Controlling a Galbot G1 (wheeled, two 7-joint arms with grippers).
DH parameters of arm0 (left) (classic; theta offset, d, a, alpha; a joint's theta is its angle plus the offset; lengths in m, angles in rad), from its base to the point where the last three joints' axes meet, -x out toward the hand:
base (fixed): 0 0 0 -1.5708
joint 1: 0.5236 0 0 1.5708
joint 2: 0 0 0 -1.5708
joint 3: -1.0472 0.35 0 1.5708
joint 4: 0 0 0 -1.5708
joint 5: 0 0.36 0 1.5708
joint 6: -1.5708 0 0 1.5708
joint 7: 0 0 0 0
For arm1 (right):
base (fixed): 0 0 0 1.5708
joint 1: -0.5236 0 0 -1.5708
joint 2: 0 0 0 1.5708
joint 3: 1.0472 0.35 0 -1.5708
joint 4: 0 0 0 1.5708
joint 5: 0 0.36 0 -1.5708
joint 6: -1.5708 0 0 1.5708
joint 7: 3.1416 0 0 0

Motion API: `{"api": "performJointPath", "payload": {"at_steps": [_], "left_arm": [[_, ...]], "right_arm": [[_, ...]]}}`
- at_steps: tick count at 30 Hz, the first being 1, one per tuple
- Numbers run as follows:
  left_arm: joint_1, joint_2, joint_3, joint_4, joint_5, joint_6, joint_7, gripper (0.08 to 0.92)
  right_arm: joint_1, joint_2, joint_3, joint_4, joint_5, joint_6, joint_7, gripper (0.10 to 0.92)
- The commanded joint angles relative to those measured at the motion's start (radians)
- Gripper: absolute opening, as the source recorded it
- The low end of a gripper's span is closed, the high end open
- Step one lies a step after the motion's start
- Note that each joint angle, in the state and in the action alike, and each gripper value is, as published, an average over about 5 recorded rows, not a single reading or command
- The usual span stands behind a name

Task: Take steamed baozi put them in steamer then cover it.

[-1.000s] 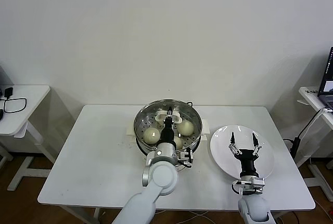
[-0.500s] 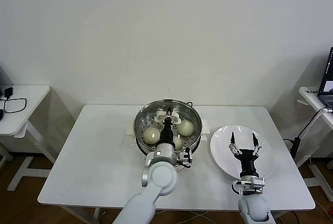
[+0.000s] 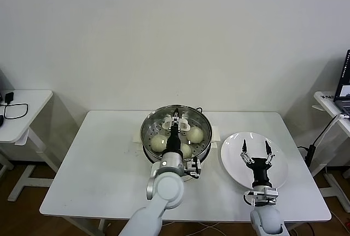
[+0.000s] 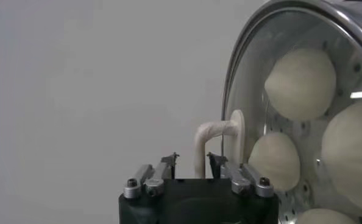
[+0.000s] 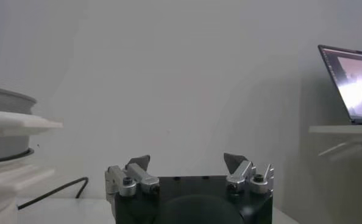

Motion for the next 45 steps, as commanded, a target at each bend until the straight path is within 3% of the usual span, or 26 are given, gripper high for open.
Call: {"api": "performJointPath", "payload": {"at_steps": [1, 8, 13, 16, 19, 22, 26, 29, 34, 45], "left_arm": [[0.062, 0.025, 0.003, -0.123, -0.024, 0.003, 0.009, 0.630], [0.141, 0.093, 0.007, -0.299, -0.094, 0.016, 0.028, 0.796], [0.196, 0.148, -0.015, -0.439, -0.214, 0.027, 0.018, 0.822], [0.230, 0.172, -0.078, -0.520, -0.381, 0.032, -0.049, 0.823], [0.261, 0.184, -0.195, -0.556, -0.662, 0.015, -0.208, 0.823], [0.280, 0.188, -0.350, -0.527, -0.995, -0.067, -0.387, 0.823], [0.292, 0.204, -0.551, -0.422, -1.378, -0.224, -0.470, 0.823], [0.294, 0.225, -0.642, -0.320, -1.564, -0.339, -0.457, 0.823], [0.295, 0.234, -0.718, -0.142, -1.646, -0.519, -0.383, 0.823], [0.361, 0.204, -0.728, -0.023, -1.676, -0.644, -0.281, 0.823]], "right_arm": [[0.003, 0.003, -0.001, 0.001, -0.003, -0.001, 0.001, 0.823], [0.008, 0.001, -0.005, 0.002, -0.006, -0.010, -0.002, 0.823], [-0.005, -0.014, -0.020, 0.028, 0.017, -0.065, -0.011, 0.823], [-0.020, -0.029, -0.037, 0.057, 0.045, -0.112, -0.011, 0.823], [-0.032, -0.044, -0.047, 0.079, 0.069, -0.138, -0.011, 0.823], [-0.044, -0.057, -0.047, 0.100, 0.113, -0.164, -0.030, 0.823], [-0.058, -0.066, -0.046, 0.126, 0.168, -0.185, -0.049, 0.823], [-0.065, -0.072, -0.047, 0.136, 0.182, -0.189, -0.050, 0.823], [-0.072, -0.082, -0.046, 0.141, 0.193, -0.194, -0.047, 0.823], [-0.093, -0.094, -0.046, 0.143, 0.192, -0.203, -0.038, 0.823]]}}
